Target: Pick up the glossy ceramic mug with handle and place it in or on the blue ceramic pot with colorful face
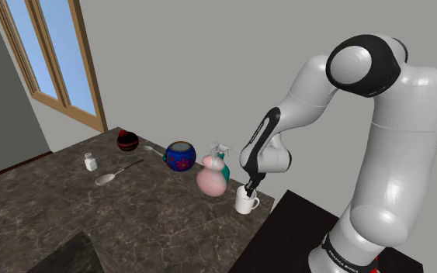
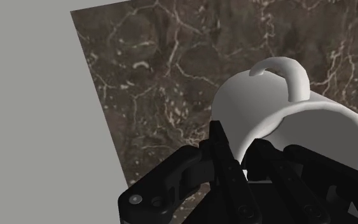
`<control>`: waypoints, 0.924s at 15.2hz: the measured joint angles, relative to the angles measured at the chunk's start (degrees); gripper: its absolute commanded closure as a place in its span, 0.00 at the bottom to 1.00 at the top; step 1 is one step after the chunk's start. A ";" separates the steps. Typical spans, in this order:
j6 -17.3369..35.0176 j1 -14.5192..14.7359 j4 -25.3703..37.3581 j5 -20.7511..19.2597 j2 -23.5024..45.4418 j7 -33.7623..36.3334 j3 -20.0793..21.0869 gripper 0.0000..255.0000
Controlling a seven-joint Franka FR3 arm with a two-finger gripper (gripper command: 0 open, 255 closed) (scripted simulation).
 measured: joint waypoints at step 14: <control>-9.80 5.99 -2.91 -17.14 -13.29 13.47 -9.81 1.00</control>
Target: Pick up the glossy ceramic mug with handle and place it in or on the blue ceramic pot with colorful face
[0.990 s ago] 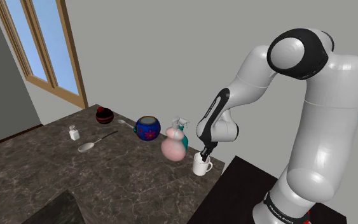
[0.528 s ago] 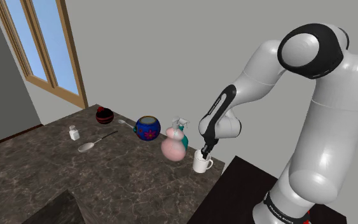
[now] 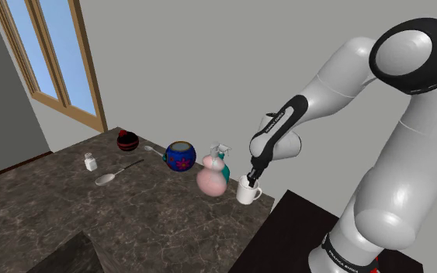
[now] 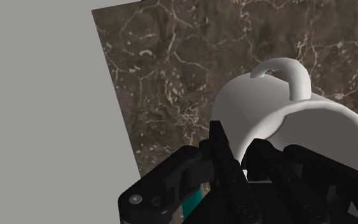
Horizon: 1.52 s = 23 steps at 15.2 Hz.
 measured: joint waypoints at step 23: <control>-22.70 -3.46 2.63 -13.34 -20.90 10.70 1.21 1.00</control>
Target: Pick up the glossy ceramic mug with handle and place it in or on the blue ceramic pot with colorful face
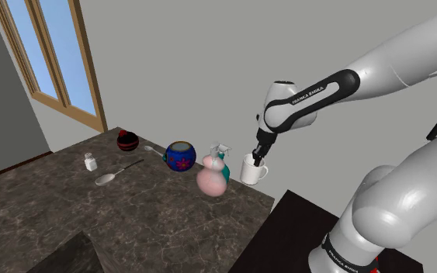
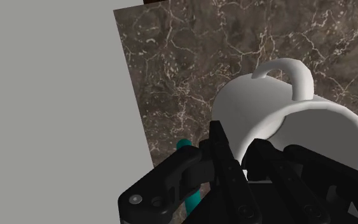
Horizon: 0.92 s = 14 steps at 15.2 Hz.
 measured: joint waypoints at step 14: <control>-7.65 2.95 18.34 3.51 10.82 1.62 1.60 1.00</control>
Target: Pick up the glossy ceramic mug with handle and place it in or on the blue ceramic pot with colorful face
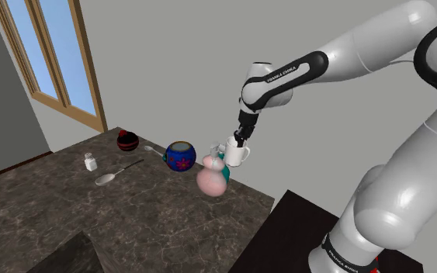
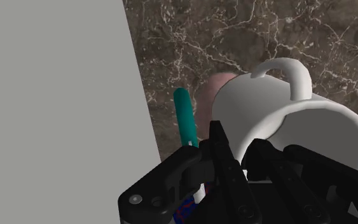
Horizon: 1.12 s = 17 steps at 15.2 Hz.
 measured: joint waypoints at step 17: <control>-14.58 0.59 49.89 6.54 36.10 1.27 2.76 1.00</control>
